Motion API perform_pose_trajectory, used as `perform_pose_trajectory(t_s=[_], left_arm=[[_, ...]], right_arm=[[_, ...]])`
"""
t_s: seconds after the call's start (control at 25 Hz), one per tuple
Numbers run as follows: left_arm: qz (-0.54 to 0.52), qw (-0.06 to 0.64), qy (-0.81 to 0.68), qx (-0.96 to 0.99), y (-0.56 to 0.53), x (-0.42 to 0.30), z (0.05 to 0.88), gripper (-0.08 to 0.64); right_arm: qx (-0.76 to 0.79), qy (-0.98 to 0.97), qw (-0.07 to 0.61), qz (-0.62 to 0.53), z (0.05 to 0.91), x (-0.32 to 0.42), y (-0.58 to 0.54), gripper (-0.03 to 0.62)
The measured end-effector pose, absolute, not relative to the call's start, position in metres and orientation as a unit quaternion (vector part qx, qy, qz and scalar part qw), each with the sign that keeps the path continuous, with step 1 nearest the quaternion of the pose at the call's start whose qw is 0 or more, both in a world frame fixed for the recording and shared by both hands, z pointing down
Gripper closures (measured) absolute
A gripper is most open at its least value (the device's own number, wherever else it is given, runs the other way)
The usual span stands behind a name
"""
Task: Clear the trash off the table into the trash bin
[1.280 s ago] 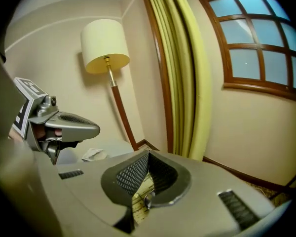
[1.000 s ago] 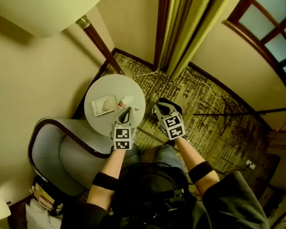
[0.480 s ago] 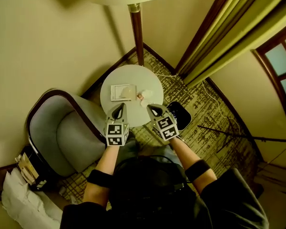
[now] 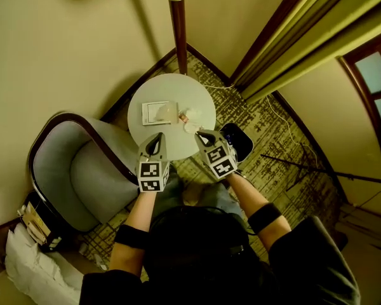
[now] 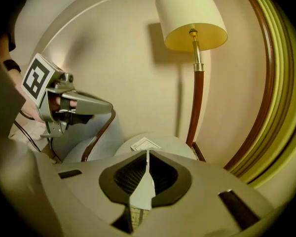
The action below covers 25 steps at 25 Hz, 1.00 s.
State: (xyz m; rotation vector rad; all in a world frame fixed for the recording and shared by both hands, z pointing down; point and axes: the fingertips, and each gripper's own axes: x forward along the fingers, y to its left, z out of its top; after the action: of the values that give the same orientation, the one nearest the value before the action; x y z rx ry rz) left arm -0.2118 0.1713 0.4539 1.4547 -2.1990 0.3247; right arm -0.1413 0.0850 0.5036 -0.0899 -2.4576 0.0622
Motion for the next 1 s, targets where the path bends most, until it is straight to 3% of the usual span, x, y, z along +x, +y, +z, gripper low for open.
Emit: perform_pose_trajectory(t_s=[0.16, 0.36, 0.48, 0.64, 0.76, 1.0], left_arm=[[0.124, 0.25, -0.798, 0.534, 0.166, -0.215, 0.48, 0.56], [0.116, 0.265, -0.79, 0.54, 0.153, -0.216, 0.505, 0.559], [0.113, 0.27, -0.789, 0.541, 0.146, -0.22, 0.519, 0.559], [0.106, 0.279, -0.787, 0.541, 0.138, -0.224, 0.536, 0.559], [0.103, 0.287, -0.783, 0.542, 0.132, -0.225, 0.552, 0.559], [0.102, 0.301, -0.778, 0.542, 0.126, -0.225, 0.582, 0.559]], right_arm=[[-0.053, -0.922, 0.384, -0.009, 0.549, -0.142, 0.075, 0.538], [-0.097, -0.896, 0.433, -0.028, 0.608, -0.152, 0.069, 0.372], [-0.123, -0.875, 0.465, -0.05, 0.65, -0.155, 0.066, 0.304], [-0.152, -0.847, 0.502, -0.091, 0.704, -0.158, 0.062, 0.296], [-0.157, -0.829, 0.527, -0.103, 0.746, -0.156, 0.055, 0.249], [-0.174, -0.805, 0.554, -0.122, 0.796, -0.156, 0.047, 0.247]])
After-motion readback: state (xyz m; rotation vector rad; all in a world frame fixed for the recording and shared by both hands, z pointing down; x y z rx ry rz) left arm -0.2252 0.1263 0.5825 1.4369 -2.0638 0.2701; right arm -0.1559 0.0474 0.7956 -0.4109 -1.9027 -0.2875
